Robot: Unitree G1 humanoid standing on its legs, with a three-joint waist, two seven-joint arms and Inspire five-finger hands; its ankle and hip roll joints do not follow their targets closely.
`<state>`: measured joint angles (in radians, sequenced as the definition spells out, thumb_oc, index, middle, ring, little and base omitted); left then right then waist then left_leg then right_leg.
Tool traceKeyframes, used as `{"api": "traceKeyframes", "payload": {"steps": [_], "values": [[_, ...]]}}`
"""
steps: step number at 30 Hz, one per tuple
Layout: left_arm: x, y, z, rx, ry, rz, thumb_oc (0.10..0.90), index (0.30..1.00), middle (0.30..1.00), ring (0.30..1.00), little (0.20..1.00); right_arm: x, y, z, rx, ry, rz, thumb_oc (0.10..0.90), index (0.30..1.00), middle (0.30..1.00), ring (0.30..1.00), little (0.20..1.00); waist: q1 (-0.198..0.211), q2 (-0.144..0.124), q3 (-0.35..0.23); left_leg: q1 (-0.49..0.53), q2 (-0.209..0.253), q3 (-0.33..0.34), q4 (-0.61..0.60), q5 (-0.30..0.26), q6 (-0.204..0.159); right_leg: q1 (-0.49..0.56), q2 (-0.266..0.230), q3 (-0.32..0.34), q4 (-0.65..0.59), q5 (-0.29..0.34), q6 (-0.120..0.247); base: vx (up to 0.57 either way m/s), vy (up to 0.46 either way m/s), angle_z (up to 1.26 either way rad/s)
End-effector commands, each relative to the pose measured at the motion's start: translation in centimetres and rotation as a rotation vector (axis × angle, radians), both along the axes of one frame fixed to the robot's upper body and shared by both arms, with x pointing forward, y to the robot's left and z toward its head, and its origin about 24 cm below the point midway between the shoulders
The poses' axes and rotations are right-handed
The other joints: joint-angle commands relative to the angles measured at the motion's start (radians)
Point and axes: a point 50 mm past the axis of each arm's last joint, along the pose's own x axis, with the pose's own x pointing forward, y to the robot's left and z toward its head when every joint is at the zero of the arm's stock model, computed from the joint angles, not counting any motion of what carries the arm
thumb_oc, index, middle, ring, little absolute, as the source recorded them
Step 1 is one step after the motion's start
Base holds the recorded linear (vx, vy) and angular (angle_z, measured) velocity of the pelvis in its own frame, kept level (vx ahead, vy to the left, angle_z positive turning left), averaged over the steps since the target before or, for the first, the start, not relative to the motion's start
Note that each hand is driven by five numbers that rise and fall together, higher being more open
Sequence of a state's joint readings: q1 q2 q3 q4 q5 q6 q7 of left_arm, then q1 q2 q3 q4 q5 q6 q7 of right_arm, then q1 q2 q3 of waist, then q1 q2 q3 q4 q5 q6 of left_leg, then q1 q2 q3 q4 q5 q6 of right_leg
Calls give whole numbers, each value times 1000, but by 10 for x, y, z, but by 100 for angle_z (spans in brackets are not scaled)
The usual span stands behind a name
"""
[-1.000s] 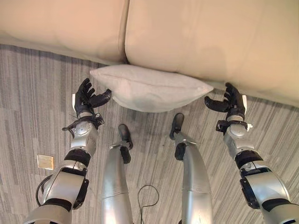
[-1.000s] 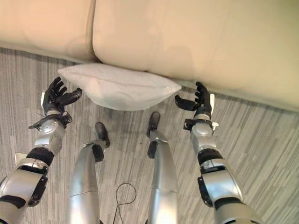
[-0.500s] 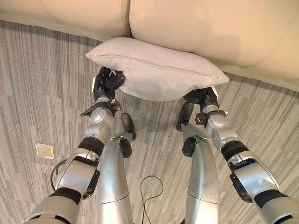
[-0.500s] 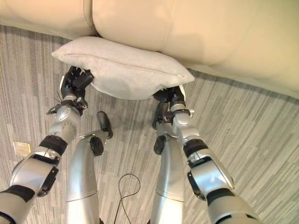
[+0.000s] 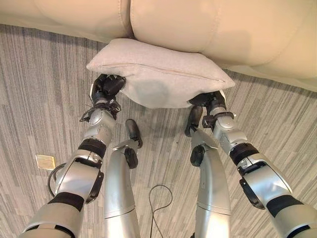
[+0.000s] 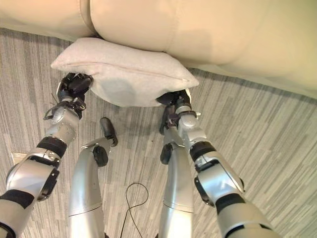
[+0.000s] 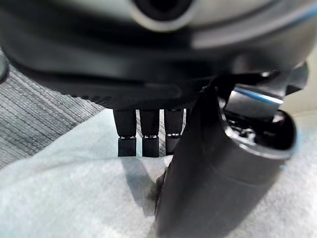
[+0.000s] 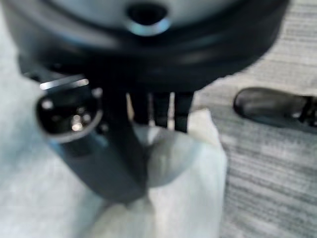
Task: Pick up all the scattered cushions and arrange them neatly on the sofa.
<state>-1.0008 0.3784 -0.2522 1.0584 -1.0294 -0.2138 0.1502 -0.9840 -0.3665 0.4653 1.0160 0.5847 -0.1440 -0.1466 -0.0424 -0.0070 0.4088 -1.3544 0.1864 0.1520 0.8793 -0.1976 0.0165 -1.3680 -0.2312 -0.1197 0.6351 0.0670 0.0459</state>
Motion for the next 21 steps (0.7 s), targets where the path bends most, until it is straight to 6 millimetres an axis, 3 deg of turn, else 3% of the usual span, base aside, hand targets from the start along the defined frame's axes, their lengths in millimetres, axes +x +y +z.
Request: {"api": "traceKeyframes", "payload": {"steps": [1, 7, 8, 12, 15, 16, 18, 19, 20, 21], "values": [[-8, -63, -23, 22, -61, -221, 400, 300, 300, 300, 300, -21, 100, 2, 64, -144, 351, 400, 300, 300, 300, 300, 6, 33, -261, -66, -24, -198, -116, 92, -121, -46, -29, 25, 127, -147, 108, 0, 0, 0], [-26, -72, -25, -40, -170, -265, 400, 300, 300, 300, 300, -35, 75, 9, 154, -266, 301, 400, 300, 300, 300, 300, 1, 34, -262, 28, -18, -187, -196, 107, -126, 65, -30, -4, 53, -131, 112, -48, 9, 3], [-36, -71, -28, -66, -211, -276, 400, 300, 300, 300, 300, -45, 61, 9, 166, -316, 277, 400, 300, 300, 300, 300, -5, 30, -264, 107, -14, -179, -268, 116, -129, 146, -27, -18, -8, -118, 117, -68, -6, 5], [-51, -76, -29, -88, -269, -311, 400, 300, 300, 300, 300, -60, 50, 1, 192, -345, 264, 400, 300, 300, 300, 300, -8, 23, -261, 245, -9, -165, -365, 130, -136, 288, -27, -36, -111, -92, 124, -18, -14, 3], [-62, -77, -20, -44, -347, -342, 400, 300, 300, 300, 300, -75, 51, -1, 152, -382, 293, 400, 300, 300, 300, 300, -6, 15, -271, 452, -18, -140, -507, 158, -143, 471, -23, -58, -238, -67, 132, 57, -56, 10], [-68, -77, -15, 17, -388, -356, 400, 300, 300, 300, 300, -81, 50, 3, 130, -412, 307, 400, 300, 300, 300, 300, -1, 11, -280, 598, -27, -124, -596, 173, -147, 606, -14, -75, -314, -59, 136, 116, -92, 13], [-74, -78, -18, 70, -391, -377, 400, 300, 300, 300, 300, -85, 54, 2, 105, -419, 328, 400, 300, 300, 300, 300, 4, 10, -279, 749, -38, -102, -679, 215, -141, 735, -9, -90, -373, -37, 127, 114, -64, 9], [-76, -79, -19, 67, -390, -379, 400, 300, 300, 300, 300, -87, 57, 1, 92, -418, 337, 400, 300, 300, 300, 300, 6, 11, -277, 821, -38, -94, -706, 215, -141, 798, -9, -98, -386, -42, 127, 72, -23, 4], [-76, -79, -19, 67, -390, -379, 400, 300, 300, 300, 300, -87, 57, 1, 92, -418, 337, 400, 300, 300, 300, 300, 6, 11, -273, 827, -38, -94, -709, 216, -141, 804, -9, -98, -387, -42, 127, 218, -113, 0], [-81, -72, -21, 76, -395, -366, 400, 300, 300, 300, 300, -91, 58, 2, 31, -430, 343, 400, 300, 300, 300, 300, 9, 13, -264, 953, -33, -83, -722, 206, -149, 942, 7, -114, -409, -67, 116, 146, -91, 0]]}}
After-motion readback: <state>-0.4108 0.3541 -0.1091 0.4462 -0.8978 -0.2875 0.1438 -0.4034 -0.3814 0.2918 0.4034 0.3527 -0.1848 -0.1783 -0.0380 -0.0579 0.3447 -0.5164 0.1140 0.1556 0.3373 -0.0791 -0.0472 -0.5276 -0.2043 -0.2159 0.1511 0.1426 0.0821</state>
